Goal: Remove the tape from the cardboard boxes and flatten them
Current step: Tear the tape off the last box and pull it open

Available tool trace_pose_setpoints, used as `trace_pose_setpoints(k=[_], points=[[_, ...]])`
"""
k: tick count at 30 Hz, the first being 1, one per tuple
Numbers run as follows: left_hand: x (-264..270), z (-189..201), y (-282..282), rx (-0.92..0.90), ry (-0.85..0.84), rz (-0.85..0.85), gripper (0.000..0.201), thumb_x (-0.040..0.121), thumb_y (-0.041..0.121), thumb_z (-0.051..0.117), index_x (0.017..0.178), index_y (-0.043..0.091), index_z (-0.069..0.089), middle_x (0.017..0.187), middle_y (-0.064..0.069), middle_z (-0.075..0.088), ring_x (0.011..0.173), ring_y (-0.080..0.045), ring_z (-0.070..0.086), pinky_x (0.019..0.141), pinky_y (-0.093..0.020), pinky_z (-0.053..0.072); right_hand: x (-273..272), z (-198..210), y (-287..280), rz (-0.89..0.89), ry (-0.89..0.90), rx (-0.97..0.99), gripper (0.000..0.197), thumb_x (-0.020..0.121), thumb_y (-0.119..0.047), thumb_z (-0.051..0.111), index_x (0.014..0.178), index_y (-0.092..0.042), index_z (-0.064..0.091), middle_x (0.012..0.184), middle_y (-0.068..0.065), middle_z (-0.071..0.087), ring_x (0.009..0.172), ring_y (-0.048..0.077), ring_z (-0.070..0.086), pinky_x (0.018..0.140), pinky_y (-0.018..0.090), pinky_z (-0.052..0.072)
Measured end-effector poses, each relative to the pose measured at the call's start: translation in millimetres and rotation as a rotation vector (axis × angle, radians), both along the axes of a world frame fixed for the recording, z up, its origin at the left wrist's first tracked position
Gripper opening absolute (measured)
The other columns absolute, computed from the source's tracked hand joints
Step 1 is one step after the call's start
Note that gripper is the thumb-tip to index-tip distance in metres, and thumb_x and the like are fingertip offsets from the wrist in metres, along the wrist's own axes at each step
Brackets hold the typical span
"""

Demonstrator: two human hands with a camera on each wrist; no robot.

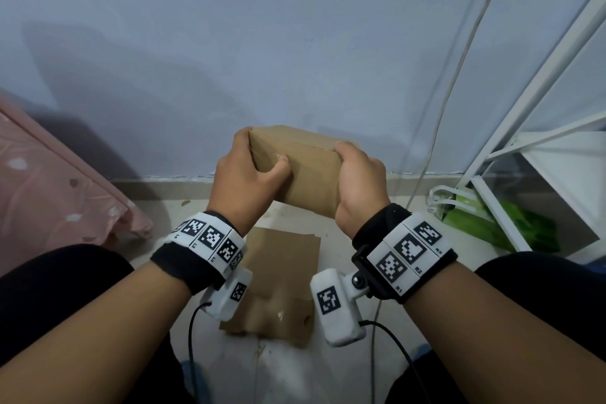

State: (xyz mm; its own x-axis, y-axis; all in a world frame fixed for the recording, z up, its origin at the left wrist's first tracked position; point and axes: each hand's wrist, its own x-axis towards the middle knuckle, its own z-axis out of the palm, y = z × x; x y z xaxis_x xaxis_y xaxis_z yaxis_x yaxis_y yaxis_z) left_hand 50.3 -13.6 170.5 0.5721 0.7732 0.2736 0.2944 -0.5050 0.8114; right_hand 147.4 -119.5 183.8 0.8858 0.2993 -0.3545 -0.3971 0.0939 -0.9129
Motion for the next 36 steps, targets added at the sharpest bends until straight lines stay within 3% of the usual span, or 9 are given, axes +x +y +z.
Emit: trace_pose_setpoints(k=[6, 9, 13, 15, 19, 23, 27, 33, 36], points=[[2.8, 3.1, -2.8, 0.026, 0.033, 0.025, 0.049, 0.087, 0.035, 0.066, 0.13, 0.02, 0.049, 0.08, 0.015, 0.056, 0.071, 0.007, 0.054, 0.057, -0.008, 0.036, 0.3, -1.3, -1.4, -0.008, 0.007, 0.005, 0.023, 0.07, -0.033, 0.06, 0.088, -0.02, 0.052, 0.08, 0.005, 0.045, 0.071, 0.022, 0.043, 0.066, 0.037, 0.036], [2.7, 3.1, -2.3, 0.055, 0.05, 0.035, 0.048, 0.087, 0.032, 0.063, 0.131, 0.018, 0.047, 0.08, 0.012, 0.056, 0.074, -0.001, 0.053, 0.063, -0.022, 0.038, 1.9, -3.2, -1.9, -0.013, 0.016, 0.011, 0.019, 0.074, -0.03, 0.06, 0.089, -0.02, 0.051, 0.081, 0.004, 0.044, 0.072, 0.022, 0.04, 0.066, 0.037, 0.034], [0.2, -1.3, 2.4, 0.093, 0.077, 0.025, 0.047, 0.089, 0.012, 0.048, 0.136, 0.01, 0.046, 0.075, 0.007, 0.054, 0.069, -0.003, 0.051, 0.055, -0.01, 0.033, 4.3, -3.4, -3.0, -0.018, -0.007, -0.003, 0.014, 0.081, -0.024, 0.059, 0.086, -0.017, 0.048, 0.08, 0.005, 0.04, 0.072, 0.021, 0.037, 0.065, 0.036, 0.032], [-0.9, -0.7, 1.2, 0.078, 0.052, 0.013, 0.045, 0.093, 0.017, 0.05, 0.137, 0.011, 0.045, 0.079, 0.01, 0.054, 0.071, -0.007, 0.052, 0.058, -0.011, 0.035, 5.0, -1.6, -3.3, -0.018, -0.024, -0.012, 0.016, 0.08, -0.025, 0.06, 0.084, -0.016, 0.048, 0.079, 0.006, 0.041, 0.07, 0.021, 0.039, 0.064, 0.035, 0.033], [0.0, 1.2, -2.5, 0.035, -0.018, -0.03, 0.066, 0.087, 0.055, 0.068, 0.137, 0.018, 0.046, 0.105, 0.012, 0.061, 0.096, -0.009, 0.056, 0.082, -0.023, 0.043, 3.9, 0.6, -0.8, -0.017, -0.028, -0.021, 0.021, 0.07, -0.033, 0.061, 0.082, -0.016, 0.054, 0.076, 0.006, 0.049, 0.069, 0.024, 0.048, 0.065, 0.038, 0.042], [2.3, -3.4, 2.8, -0.052, -0.092, -0.033, 0.057, 0.085, 0.051, 0.073, 0.131, 0.023, 0.053, 0.104, 0.019, 0.064, 0.098, -0.003, 0.062, 0.086, -0.024, 0.051, 4.5, 0.4, 0.1, -0.017, -0.028, -0.027, 0.025, 0.068, -0.035, 0.06, 0.086, -0.017, 0.058, 0.079, 0.006, 0.052, 0.071, 0.023, 0.051, 0.066, 0.037, 0.044], [3.4, -7.1, 5.3, -0.065, -0.135, -0.056, 0.05, 0.089, 0.046, 0.07, 0.131, 0.024, 0.054, 0.111, 0.014, 0.066, 0.104, -0.005, 0.064, 0.092, -0.03, 0.053, 5.4, 0.2, -0.9, -0.023, -0.034, -0.028, 0.023, 0.069, -0.035, 0.06, 0.085, -0.018, 0.056, 0.079, 0.005, 0.051, 0.071, 0.022, 0.05, 0.067, 0.036, 0.043], [3.8, -8.0, 3.7, -0.086, -0.103, -0.125, 0.062, 0.089, 0.048, 0.07, 0.14, 0.025, 0.045, 0.122, 0.012, 0.063, 0.111, -0.005, 0.06, 0.095, -0.026, 0.048, 6.1, 2.6, -1.8, -0.047, -0.054, -0.034, 0.021, 0.067, -0.031, 0.058, 0.08, -0.017, 0.05, 0.075, 0.005, 0.045, 0.068, 0.023, 0.044, 0.064, 0.036, 0.039], [4.3, -9.5, 9.1, -0.108, -0.109, -0.161, 0.061, 0.086, 0.048, 0.071, 0.138, 0.026, 0.047, 0.12, 0.012, 0.065, 0.112, -0.006, 0.061, 0.098, -0.034, 0.051, 7.6, 3.1, -2.0, -0.05, -0.046, -0.039, 0.022, 0.066, -0.032, 0.058, 0.081, -0.018, 0.05, 0.077, 0.006, 0.045, 0.069, 0.022, 0.045, 0.064, 0.037, 0.039]])
